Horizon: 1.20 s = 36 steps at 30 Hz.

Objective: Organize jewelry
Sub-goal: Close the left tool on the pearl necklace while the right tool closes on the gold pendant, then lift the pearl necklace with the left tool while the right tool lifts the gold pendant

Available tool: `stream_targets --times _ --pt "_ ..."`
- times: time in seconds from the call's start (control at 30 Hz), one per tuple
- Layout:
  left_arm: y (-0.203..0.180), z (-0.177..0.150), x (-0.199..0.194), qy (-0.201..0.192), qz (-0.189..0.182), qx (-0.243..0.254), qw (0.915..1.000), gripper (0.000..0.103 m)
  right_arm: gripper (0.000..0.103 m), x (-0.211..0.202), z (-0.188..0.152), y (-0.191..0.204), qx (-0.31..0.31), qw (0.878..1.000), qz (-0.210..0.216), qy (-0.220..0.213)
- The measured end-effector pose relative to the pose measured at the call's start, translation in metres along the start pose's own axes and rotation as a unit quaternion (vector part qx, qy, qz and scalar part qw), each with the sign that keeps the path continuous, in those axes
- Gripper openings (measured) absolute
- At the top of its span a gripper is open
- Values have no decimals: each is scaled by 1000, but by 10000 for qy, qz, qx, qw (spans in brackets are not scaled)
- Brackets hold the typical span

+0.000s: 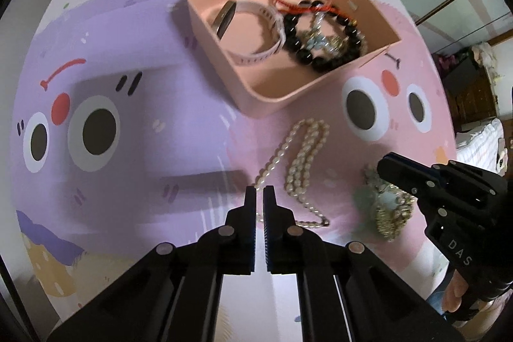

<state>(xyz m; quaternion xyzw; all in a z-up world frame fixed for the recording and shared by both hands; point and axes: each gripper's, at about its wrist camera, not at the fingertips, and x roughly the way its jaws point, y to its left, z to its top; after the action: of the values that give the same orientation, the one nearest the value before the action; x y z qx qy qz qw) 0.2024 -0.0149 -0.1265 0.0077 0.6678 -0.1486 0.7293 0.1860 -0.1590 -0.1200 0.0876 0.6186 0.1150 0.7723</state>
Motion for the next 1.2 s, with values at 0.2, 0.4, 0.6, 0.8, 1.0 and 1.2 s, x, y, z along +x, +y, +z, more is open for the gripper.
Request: stream_targets --times 0.2,0.4,0.6,0.8,1.0,1.2 --pt "-1 -1 -5 -12 18 68 10000 2 4 -13 3 -2 -16 9998 170 -85" --pt "-13 12 7 70 -63 27 10000 8 4 -9 3 -7 189 9996 176 68" --pt "-29 21 11 -76 96 140 9998 22 14 -3 3 -12 270 9995 105 157" --pt "-38 26 21 47 156 176 9997 22 15 4 3 -12 301 9993 101 205" --pt "-50 32 27 19 299 351 9989 22 15 5 2 -14 326 9991 131 225" --pt "-61 37 37 9 469 454 9979 21 16 5 1 -14 325 9991 146 224"
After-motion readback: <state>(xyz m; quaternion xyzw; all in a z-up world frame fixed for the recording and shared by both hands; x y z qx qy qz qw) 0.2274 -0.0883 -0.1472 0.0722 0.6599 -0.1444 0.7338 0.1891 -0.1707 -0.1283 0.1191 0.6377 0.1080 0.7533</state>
